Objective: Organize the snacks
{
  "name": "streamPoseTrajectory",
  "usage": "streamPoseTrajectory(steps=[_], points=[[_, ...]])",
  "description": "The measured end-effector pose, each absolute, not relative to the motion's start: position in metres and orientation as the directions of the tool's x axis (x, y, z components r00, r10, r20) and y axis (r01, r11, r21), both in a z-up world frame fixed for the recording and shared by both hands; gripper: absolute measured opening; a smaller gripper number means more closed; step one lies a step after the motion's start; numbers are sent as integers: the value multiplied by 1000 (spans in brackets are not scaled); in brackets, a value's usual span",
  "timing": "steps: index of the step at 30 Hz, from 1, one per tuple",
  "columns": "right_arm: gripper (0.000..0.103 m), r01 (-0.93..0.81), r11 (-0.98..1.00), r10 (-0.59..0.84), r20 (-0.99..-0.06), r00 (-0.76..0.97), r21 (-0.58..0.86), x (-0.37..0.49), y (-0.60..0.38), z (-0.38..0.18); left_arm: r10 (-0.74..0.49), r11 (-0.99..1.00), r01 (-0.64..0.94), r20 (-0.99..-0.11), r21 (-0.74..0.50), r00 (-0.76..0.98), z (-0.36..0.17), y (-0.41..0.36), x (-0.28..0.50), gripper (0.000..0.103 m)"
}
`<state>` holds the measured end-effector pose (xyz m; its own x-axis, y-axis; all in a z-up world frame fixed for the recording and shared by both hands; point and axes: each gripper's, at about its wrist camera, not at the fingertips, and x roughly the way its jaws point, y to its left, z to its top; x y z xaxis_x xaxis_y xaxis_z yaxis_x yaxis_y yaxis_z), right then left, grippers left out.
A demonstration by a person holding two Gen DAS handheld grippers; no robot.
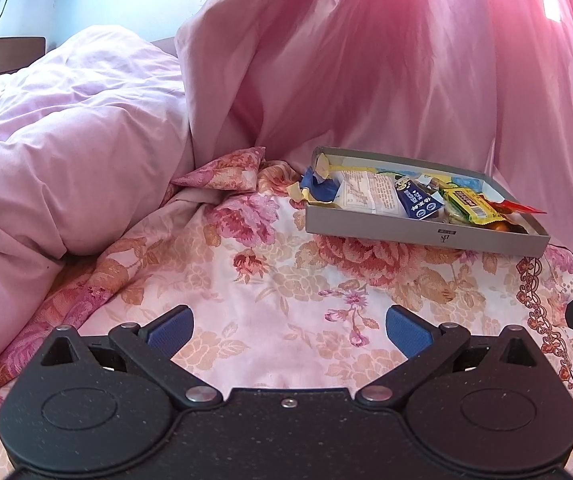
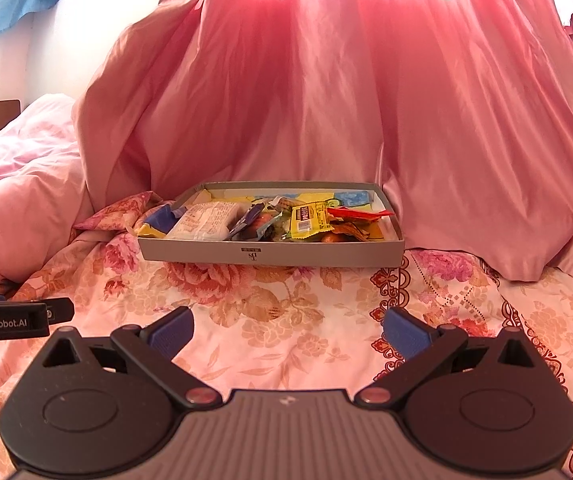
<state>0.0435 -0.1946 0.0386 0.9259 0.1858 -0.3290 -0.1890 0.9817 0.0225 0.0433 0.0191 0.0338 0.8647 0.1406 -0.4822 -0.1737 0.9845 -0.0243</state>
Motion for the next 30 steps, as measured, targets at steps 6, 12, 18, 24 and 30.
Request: streamPoseTrajectory(steps=[6,12,18,24,30], points=[[103,-193,981,190,-330,925,23,44,-195,39,141,985,-173,-480,-23,866,34,19,43,102],[103,-194,981,191,-330,925,24,44,-195,39,143,984,-175,-480,-23,866,34,18,42,102],[103,-194,981,192,-330,924,27,43,-195,39,144,984,-176,-480,-23,866,34,18,42,102],[103,-198,980,196,-339,920,28,43,-195,39,142,984,-174,-481,-23,865,34,18,42,102],[103,-200,979,197,-338,920,28,42,-194,39,142,985,-173,-481,-22,865,34,16,42,102]])
